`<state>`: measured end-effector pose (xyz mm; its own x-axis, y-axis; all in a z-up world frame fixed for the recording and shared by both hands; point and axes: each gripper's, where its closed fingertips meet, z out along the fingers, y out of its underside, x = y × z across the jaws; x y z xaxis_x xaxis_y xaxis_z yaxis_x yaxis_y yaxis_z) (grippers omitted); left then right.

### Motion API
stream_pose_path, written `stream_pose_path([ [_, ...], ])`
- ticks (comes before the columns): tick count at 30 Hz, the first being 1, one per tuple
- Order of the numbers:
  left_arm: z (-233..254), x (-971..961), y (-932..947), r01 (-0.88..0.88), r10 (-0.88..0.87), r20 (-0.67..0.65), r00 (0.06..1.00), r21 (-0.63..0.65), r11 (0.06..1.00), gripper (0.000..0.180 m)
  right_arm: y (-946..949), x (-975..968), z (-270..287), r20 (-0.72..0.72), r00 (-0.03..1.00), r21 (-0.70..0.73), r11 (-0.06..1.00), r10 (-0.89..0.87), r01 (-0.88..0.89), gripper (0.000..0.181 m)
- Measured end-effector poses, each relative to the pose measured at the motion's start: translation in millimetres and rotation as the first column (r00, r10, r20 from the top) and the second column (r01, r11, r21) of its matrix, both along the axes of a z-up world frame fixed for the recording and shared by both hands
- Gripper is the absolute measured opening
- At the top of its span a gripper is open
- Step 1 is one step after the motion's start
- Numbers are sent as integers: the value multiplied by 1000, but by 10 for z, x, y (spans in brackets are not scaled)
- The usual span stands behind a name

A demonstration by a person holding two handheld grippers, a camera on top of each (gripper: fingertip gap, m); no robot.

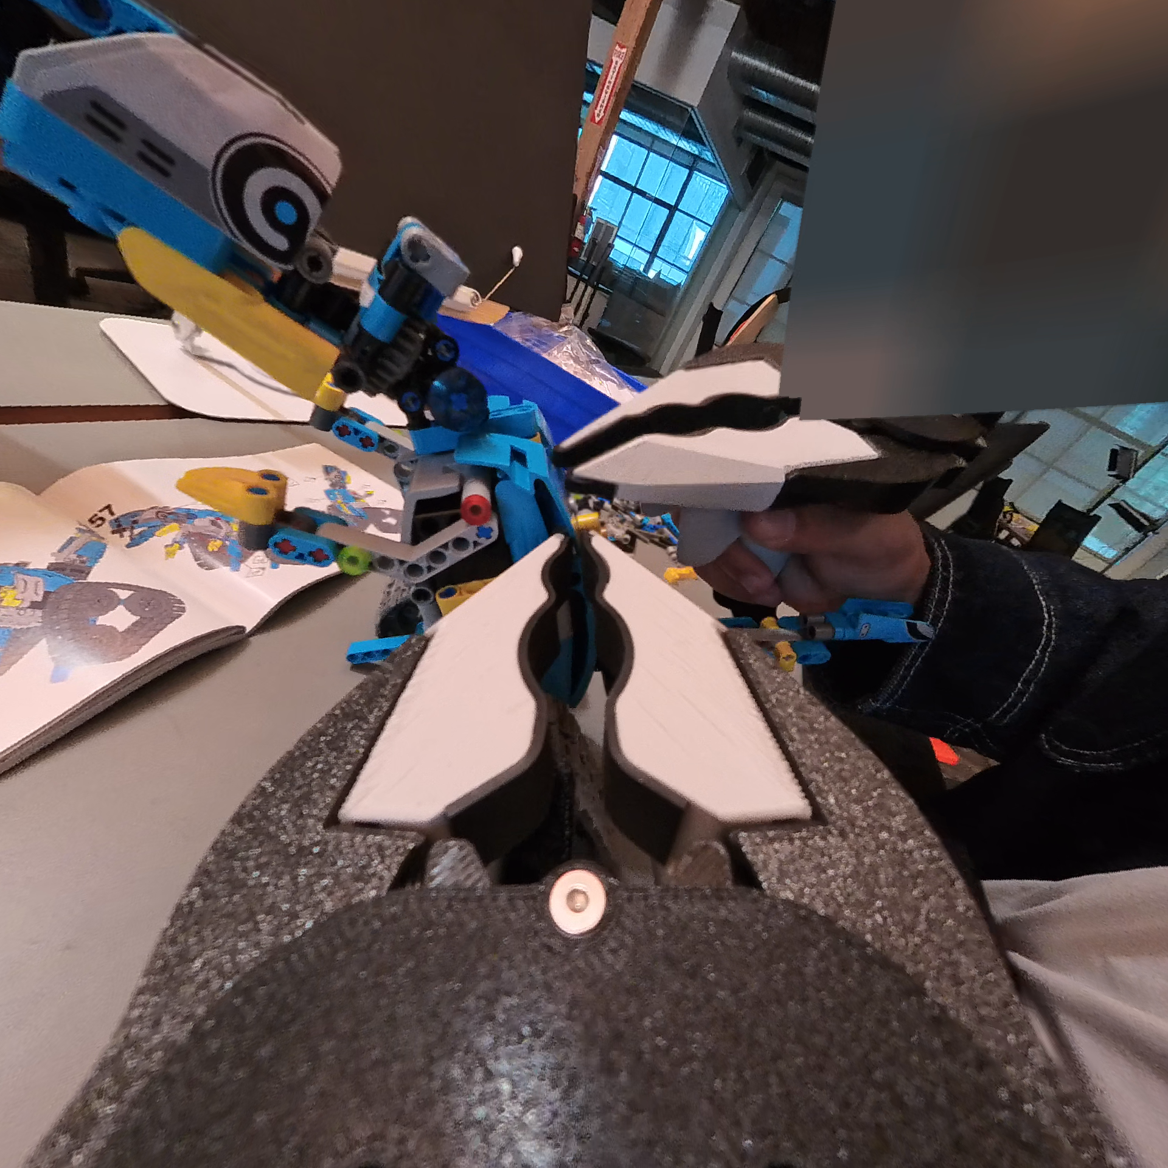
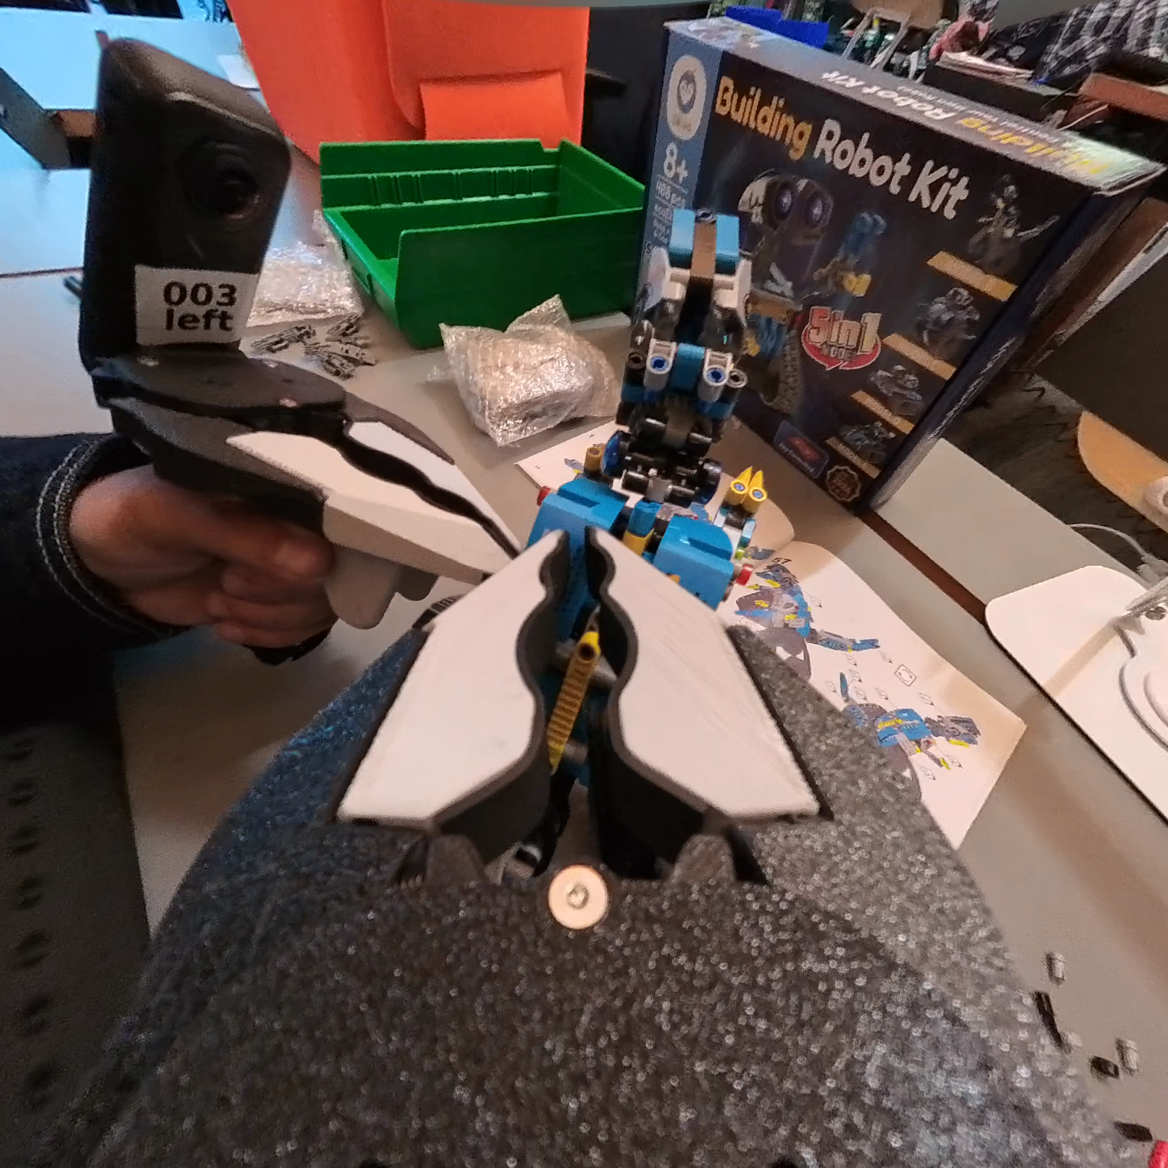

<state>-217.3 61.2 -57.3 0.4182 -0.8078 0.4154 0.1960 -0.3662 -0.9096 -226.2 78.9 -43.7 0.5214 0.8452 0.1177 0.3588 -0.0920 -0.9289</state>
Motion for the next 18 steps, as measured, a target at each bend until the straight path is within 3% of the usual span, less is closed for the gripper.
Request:
stream_pose_path([
  [18, -4, -2, 3, -5, 5, -4, 1000, 9, 1000, 1, 64, -3, 9, 51, 998, -19, 999, -33, 34, 0],
])
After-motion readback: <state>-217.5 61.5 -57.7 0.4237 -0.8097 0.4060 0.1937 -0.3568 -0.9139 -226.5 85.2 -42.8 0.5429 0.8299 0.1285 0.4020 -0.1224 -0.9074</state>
